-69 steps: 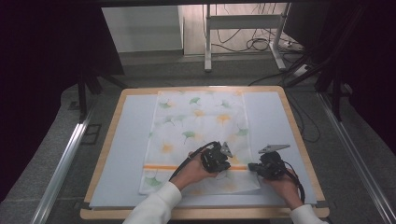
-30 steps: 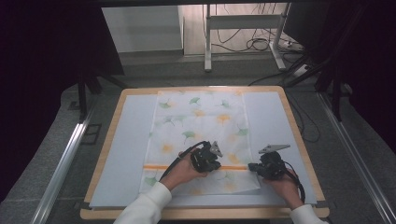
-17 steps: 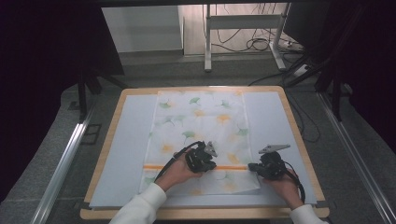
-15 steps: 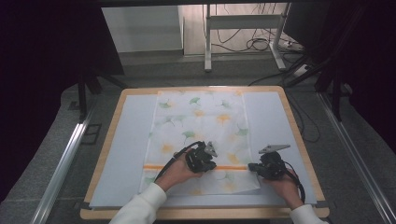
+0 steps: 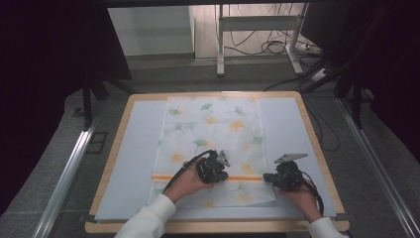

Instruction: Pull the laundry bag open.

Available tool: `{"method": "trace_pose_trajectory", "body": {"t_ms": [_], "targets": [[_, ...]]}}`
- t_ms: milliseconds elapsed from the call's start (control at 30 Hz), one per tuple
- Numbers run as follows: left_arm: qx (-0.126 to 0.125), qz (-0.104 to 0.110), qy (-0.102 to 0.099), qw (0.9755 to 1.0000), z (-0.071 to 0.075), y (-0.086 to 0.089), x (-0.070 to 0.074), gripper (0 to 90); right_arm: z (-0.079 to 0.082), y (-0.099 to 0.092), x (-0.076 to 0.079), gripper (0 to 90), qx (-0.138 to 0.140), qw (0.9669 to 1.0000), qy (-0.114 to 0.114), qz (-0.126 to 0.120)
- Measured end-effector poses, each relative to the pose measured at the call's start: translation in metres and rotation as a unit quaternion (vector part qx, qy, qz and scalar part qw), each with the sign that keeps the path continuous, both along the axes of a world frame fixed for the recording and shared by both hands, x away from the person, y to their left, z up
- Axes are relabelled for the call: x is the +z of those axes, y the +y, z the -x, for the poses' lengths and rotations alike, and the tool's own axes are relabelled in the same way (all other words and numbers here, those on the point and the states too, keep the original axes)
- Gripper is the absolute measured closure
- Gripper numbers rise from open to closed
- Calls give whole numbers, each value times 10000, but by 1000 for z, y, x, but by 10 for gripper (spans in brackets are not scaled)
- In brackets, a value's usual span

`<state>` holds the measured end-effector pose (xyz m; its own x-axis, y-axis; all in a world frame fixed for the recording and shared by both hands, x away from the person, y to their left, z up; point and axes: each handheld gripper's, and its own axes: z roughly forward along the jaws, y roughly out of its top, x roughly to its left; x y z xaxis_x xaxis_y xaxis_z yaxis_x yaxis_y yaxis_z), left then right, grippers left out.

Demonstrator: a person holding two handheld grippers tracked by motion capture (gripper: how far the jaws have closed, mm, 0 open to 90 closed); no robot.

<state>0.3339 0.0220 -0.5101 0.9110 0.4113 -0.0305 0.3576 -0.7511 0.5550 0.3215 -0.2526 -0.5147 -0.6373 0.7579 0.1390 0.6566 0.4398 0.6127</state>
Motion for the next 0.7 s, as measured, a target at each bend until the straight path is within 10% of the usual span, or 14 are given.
{"method": "trace_pose_trajectory", "body": {"t_ms": [700], "targets": [[183,-63,8,9998,2,24,-1,883,0,0,0,900,3,10000,6,1]]}}
